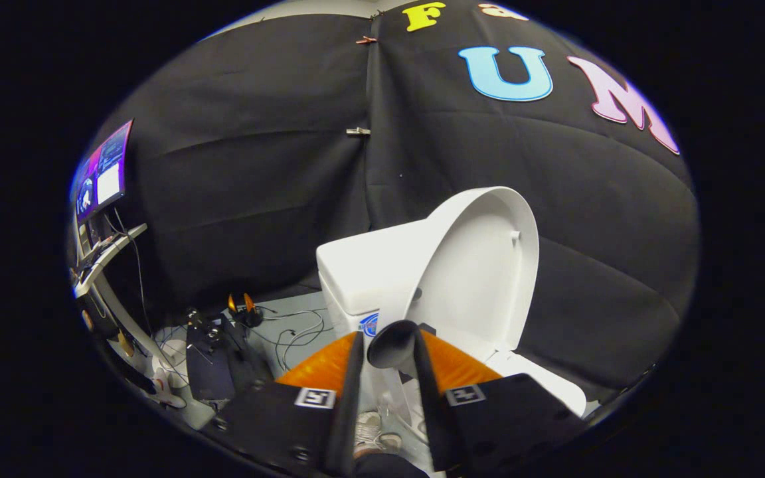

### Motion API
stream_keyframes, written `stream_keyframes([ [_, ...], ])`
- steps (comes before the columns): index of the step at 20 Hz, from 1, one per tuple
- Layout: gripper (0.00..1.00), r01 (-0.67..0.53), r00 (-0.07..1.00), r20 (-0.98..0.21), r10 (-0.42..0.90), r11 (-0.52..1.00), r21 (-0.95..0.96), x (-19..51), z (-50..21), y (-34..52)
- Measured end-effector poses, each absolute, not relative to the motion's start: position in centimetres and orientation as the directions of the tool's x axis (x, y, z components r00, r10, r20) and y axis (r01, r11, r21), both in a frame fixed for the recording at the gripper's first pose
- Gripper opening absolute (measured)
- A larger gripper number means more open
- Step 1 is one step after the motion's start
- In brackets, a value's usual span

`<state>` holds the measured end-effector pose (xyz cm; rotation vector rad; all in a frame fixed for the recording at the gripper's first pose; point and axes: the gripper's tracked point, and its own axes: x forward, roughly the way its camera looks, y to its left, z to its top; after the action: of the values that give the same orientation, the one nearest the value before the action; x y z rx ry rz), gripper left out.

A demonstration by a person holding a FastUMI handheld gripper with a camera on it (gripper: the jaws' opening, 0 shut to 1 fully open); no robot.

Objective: Open the toilet lid.

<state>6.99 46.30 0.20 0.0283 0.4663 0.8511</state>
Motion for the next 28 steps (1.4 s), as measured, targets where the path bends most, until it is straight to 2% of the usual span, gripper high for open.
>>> stream_keyframes([
  [3,0.8,-0.751,0.499,-0.398,0.77,0.614,0.245,4.6,-0.2,47.1],
  [4,0.87,-0.764,0.488,-0.383,0.785,0.596,0.247,4.2,0.2,47.3],
  [6,1.0,-0.759,0.534,-0.352,0.769,0.619,0.201,4.5,1.3,46.0],
  [8,1.0,-0.744,0.576,-0.324,0.75,0.646,0.17,5.1,2.3,44.7],
  [11,1.0,-0.739,0.561,-0.287,0.777,0.626,0.249,3.6,4.2,42.5],
  [14,1.0,-0.671,0.662,-0.223,0.716,0.698,0.249,4.9,6.8,36.3],
  [17,1.0,-0.538,0.812,-0.142,0.567,0.82,0.196,6.2,8.9,27.0],
  [20,1.0,-0.382,0.913,-0.078,0.4,0.907,0.178,5.6,9.6,17.2],
  [25,0.99,-0.102,0.994,-0.021,0.105,0.99,0.099,1.7,7.2,2.1],
  [28,0.99,-0.027,0.999,-0.027,0.029,0.998,0.064,0.5,5.1,-1.9],
])
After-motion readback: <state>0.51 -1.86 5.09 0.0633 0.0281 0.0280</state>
